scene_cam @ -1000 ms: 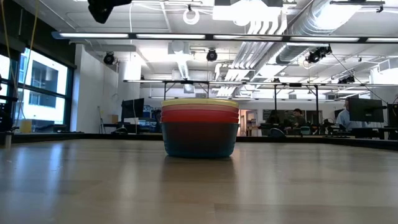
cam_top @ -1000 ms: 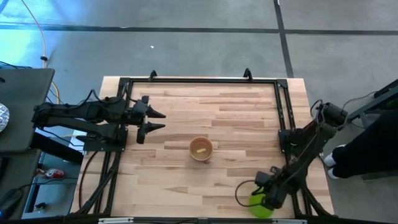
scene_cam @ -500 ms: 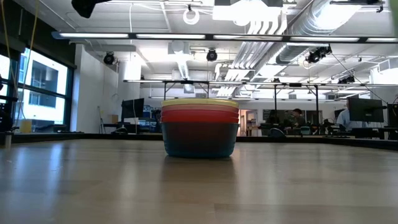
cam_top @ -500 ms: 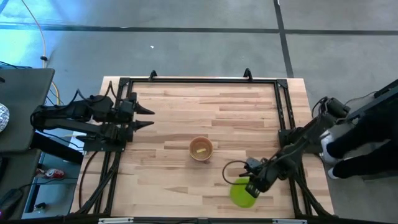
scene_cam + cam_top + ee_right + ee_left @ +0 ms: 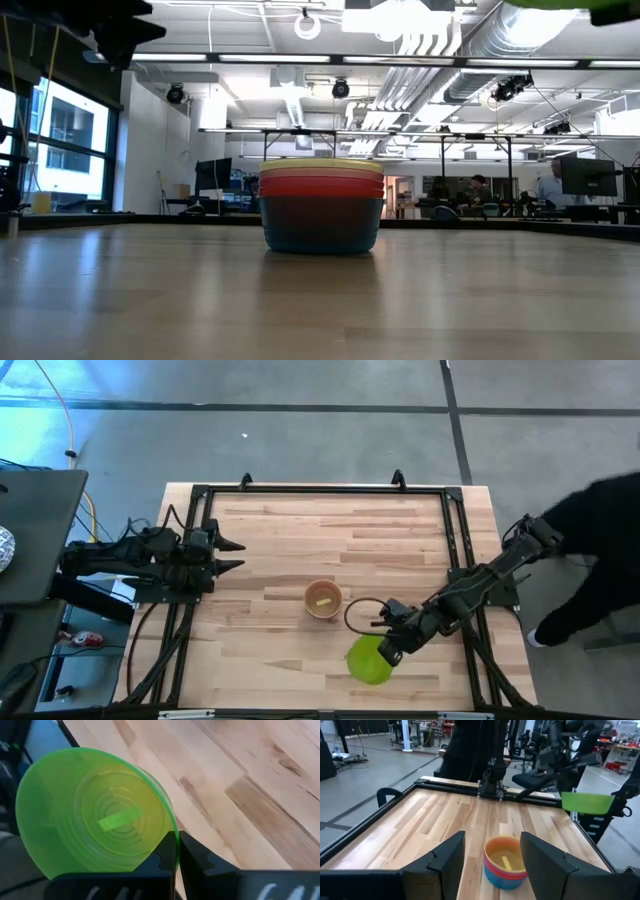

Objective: Nest bowls inside each other
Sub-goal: Stack the green bowl on top of the yellow bowl

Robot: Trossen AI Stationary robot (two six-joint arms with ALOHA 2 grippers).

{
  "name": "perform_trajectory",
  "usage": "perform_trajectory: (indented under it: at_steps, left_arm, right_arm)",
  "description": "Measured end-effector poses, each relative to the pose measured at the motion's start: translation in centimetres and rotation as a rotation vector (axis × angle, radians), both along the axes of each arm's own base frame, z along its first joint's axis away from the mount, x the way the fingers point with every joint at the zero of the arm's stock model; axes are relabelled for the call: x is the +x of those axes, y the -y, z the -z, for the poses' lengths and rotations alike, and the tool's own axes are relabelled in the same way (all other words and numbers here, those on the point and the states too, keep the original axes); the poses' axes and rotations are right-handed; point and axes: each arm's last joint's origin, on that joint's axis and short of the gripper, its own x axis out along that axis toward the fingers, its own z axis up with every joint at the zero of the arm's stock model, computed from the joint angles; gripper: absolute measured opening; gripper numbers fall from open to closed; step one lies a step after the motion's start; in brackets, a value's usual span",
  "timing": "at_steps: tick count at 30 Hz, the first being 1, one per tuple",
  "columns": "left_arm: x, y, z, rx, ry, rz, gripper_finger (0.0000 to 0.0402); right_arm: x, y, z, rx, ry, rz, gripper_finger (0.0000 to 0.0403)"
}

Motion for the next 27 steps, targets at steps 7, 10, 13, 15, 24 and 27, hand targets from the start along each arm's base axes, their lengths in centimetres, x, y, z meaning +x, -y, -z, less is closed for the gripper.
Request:
perform_trajectory:
  at_steps: [7, 10, 13, 15, 24, 27]
  left_arm:
    - [-0.6, 0.0, 1.9, 0.001, 0.044, -0.001, 0.0181]
    - [-0.9, 0.1, 2.6, 0.002, 0.063, 0.000, 0.0181]
    - [-1.1, 0.1, 3.1, 0.006, 0.108, 0.000, 0.0181]
    - [-1.2, 0.1, 3.6, 0.005, 0.130, 0.006, 0.0181]
    - [-0.7, 0.2, 5.3, -0.003, 0.242, 0.038, 0.0181]
    - [-0.4, 0.1, 6.1, -0.001, 0.273, 0.037, 0.0181]
  right_arm:
    - [1.9, 2.3, -2.3, 0.033, 0.054, 0.132, 0.0000]
    - [2.7, 3.3, -3.4, 0.034, 0.094, 0.191, 0.0000]
    - [3.3, 4.4, -4.3, 0.024, 0.129, 0.249, 0.0000]
    - [3.7, 5.1, -4.7, 0.022, 0.148, 0.289, 0.0000]
    - [4.9, 7.2, -4.8, 0.025, 0.182, 0.423, 0.0000]
    - [5.1, 7.6, -4.7, 0.032, 0.178, 0.452, 0.0000]
